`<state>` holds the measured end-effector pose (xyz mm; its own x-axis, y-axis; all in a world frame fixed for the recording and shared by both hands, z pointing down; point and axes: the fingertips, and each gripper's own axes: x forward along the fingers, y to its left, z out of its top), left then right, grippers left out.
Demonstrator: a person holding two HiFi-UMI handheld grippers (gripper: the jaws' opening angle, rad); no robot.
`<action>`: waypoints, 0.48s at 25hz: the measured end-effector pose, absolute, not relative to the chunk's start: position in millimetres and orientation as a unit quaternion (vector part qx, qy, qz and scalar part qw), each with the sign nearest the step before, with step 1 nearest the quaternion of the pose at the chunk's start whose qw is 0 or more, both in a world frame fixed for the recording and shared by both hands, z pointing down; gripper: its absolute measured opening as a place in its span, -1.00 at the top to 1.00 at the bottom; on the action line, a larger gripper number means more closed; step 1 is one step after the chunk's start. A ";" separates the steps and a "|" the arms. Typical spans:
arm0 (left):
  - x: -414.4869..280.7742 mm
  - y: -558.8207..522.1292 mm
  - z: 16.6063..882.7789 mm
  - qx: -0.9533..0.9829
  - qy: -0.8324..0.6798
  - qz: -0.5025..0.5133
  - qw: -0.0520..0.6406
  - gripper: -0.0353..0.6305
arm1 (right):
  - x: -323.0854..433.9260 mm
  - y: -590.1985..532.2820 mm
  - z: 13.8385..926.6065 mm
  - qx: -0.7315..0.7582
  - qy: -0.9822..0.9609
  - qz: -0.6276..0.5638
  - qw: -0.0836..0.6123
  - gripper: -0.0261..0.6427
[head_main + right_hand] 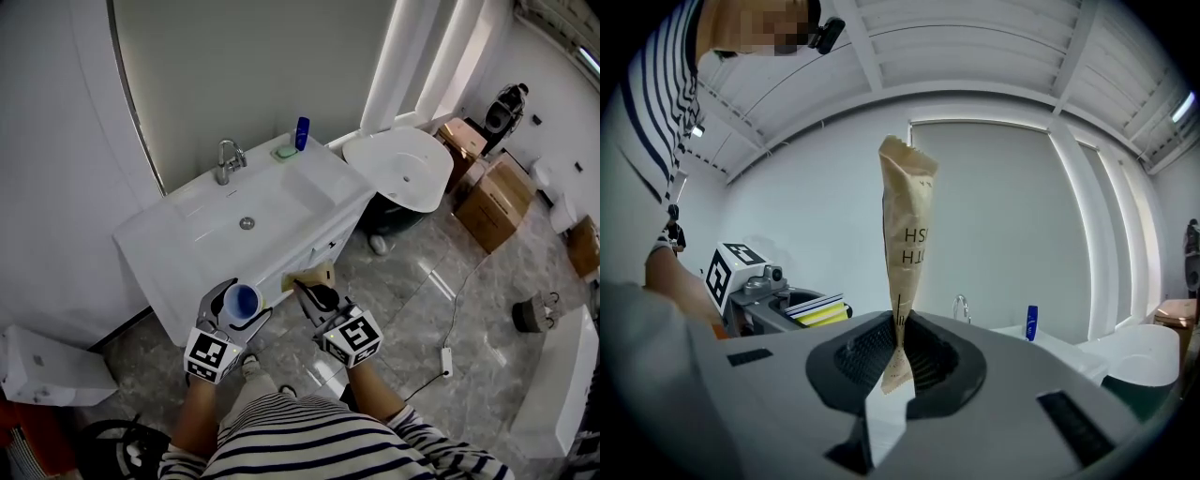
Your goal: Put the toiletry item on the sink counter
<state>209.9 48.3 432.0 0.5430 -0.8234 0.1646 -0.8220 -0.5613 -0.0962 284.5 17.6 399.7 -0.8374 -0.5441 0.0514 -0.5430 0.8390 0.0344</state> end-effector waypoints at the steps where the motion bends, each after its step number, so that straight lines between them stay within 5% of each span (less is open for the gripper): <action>1: 208.5 42.6 433.1 -0.878 0.469 -0.096 0.002 -0.24 | 281.7 11.8 400.1 0.281 -0.959 -0.009 0.030 0.84; 12: 168.6 -42.9 436.3 -0.874 0.476 -0.093 0.000 -0.24 | 229.4 -64.7 404.0 0.255 -0.966 -0.009 0.031 0.84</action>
<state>168.6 -42.9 436.3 0.5294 -0.8326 0.1627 -0.8326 -0.5467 -0.0885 229.4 -64.7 404.0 -0.8679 -0.4936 0.0558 -0.4925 0.8697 0.0334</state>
